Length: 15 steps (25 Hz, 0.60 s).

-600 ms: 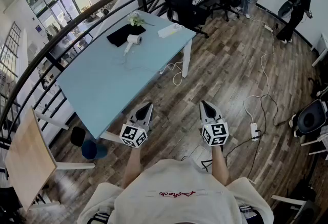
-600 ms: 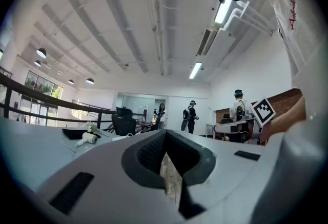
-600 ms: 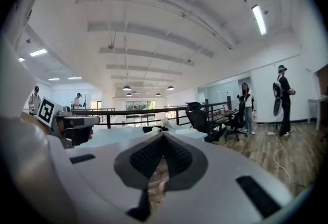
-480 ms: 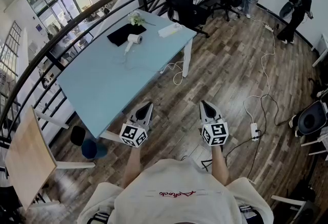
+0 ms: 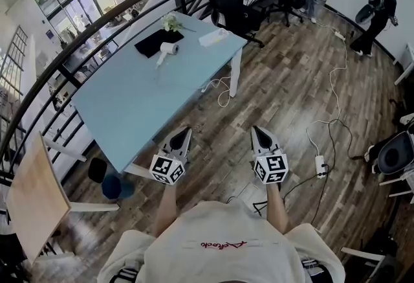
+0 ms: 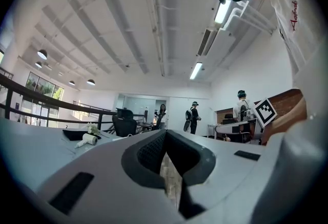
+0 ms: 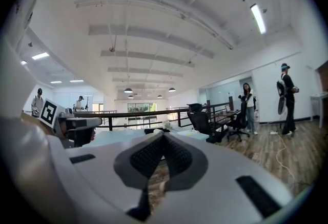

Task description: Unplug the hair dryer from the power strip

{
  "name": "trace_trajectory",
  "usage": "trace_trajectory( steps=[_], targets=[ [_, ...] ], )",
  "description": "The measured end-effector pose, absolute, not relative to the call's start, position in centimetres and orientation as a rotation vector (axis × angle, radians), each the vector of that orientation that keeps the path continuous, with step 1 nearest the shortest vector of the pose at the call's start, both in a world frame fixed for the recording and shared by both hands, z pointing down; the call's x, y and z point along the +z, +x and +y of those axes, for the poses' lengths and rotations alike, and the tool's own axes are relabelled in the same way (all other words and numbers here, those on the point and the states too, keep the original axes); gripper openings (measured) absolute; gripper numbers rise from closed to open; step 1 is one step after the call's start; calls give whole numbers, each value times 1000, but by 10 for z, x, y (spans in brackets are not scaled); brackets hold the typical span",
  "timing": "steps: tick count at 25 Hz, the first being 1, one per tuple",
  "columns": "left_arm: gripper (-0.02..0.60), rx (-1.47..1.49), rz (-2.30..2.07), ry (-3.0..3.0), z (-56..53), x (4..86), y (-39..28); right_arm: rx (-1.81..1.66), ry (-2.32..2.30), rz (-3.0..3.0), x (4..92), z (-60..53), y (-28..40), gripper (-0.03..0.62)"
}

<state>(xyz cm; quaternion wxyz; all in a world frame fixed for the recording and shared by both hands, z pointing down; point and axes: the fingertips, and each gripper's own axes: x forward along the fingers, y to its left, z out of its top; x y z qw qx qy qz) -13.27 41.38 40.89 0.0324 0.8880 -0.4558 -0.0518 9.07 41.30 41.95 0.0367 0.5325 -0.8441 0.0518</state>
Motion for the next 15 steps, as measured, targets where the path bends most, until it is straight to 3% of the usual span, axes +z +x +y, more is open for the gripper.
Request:
trace_trajectory(
  steps=[15],
  targets=[
    [8, -135, -1485, 2705, 409, 407, -89, 125, 1572, -2592, 425, 401, 148, 17]
  ],
)
